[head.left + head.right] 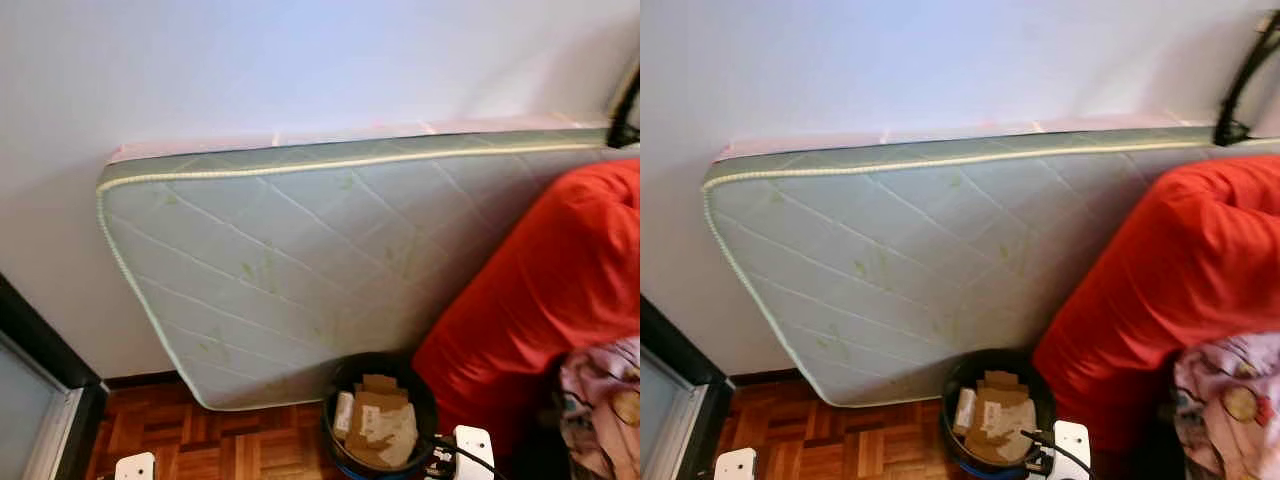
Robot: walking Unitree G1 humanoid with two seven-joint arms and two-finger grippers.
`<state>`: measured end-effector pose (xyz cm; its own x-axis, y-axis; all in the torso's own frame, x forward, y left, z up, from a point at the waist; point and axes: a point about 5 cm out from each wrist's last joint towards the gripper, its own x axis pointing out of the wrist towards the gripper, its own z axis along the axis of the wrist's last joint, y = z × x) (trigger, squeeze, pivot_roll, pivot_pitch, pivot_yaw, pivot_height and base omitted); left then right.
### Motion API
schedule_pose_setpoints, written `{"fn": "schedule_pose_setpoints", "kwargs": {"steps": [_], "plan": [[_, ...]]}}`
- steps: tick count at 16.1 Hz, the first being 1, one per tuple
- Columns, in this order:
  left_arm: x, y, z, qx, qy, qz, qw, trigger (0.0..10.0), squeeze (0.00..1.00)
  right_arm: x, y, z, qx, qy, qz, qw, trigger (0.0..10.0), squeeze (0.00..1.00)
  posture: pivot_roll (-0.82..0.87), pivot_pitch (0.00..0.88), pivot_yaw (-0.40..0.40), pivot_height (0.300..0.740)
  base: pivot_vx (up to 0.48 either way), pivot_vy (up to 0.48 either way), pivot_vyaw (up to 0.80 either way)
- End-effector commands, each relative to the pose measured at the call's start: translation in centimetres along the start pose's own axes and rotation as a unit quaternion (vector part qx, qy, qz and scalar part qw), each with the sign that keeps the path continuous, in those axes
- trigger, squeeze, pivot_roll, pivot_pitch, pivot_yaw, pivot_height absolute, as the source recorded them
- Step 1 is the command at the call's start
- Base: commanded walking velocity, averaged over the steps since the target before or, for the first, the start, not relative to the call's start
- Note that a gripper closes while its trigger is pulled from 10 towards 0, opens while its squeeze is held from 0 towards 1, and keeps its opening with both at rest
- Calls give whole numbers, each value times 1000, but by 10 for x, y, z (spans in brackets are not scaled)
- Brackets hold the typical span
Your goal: Clean up the room
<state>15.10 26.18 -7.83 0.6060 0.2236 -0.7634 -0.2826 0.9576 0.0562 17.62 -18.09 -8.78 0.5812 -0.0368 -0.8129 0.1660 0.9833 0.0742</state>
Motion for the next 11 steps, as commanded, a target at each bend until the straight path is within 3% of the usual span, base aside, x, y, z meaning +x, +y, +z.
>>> {"fn": "schedule_pose_setpoints", "kwargs": {"steps": [1,11], "plan": [[-1,2,-4,-2,8,0,1000,10000,0,0,-1,2,4,-6,-2,1000,10000,0,95,0,-12,740,277,0,0],[0,-11,-7,-2,9,-6,1000,10000,0,0,-1,3,0,-7,5,1000,10000,0,96,0,-13,740,307,0,0]]}}
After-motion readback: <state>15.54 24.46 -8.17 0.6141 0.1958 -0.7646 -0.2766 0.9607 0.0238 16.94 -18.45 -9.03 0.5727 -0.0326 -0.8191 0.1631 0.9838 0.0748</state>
